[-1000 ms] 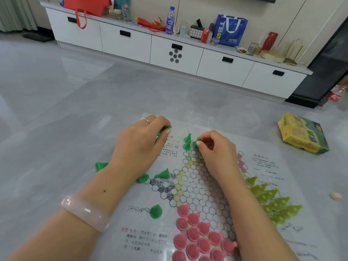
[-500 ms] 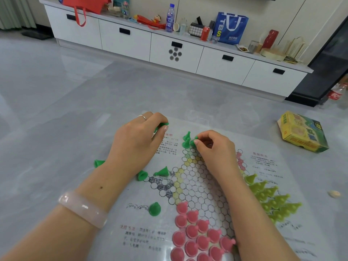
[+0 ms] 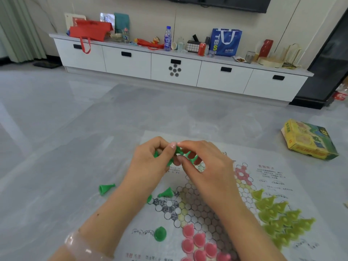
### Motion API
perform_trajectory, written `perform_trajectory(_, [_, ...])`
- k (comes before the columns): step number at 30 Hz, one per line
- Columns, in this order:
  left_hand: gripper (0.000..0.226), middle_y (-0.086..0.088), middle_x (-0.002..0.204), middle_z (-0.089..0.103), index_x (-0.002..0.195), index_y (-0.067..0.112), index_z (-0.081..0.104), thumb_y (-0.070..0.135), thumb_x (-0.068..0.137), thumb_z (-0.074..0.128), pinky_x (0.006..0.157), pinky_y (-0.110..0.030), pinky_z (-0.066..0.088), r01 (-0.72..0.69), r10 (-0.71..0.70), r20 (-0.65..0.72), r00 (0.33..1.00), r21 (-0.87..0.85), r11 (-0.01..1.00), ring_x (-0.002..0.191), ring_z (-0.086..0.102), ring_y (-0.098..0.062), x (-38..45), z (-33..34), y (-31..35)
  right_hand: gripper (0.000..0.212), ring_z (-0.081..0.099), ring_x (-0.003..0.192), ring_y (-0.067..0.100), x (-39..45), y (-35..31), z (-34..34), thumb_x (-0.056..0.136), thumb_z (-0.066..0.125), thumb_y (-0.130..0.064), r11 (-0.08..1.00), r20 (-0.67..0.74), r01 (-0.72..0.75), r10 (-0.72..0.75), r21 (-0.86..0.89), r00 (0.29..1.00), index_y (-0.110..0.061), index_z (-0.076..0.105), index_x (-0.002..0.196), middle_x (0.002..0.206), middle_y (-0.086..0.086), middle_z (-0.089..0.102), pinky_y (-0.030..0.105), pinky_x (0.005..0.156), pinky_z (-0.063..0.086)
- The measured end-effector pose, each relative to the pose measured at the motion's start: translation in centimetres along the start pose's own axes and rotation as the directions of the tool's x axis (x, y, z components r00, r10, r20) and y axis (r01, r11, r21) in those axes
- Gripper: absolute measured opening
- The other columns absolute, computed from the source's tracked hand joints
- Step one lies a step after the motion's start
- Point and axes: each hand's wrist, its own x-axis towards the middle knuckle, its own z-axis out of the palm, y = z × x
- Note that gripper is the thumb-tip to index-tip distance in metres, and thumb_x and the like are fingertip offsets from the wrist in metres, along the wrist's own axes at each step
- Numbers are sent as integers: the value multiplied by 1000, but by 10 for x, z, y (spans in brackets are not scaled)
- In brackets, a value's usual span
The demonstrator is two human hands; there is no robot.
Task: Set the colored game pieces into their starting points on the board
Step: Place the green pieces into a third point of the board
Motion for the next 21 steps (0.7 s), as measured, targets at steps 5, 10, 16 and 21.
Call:
perform_trajectory(5, [25,0,52,61,68,10,57,19,91,50,37,-14,27,56,-50,83,995,-72,996,36,31,-8,4,-5,0,18,59,81,2,1,4,-2,80,66,-15,990,19,-64,62,126,998,-19,69,98,87,-15,64,11,70,49])
perform_trajectory(10, [26,1,48,58,67,10,57,19,90,50,38,-12,30,38,-37,154,987,-7,999,36,33,-6,4,-4,-3,14,58,75,2,1,6,-5,81,64,-21,991,52,-38,32,132,998,-19,70,92,83,-14,64,14,68,48])
perform_trajectory(16, [23,7,50,56,73,22,64,25,90,50,45,-12,35,-185,118,202,972,354,917,42,42,-5,3,-11,0,6,58,73,6,1,1,-8,79,63,-17,990,88,-76,65,122,994,-16,65,85,81,-8,64,19,66,50])
perform_trajectory(21, [21,10,58,49,76,34,44,51,88,40,53,-17,37,-393,38,417,908,816,425,53,45,-2,-8,-22,9,13,57,75,6,6,6,-24,82,63,-15,893,-72,-398,420,209,905,-27,58,80,78,-11,61,14,68,48])
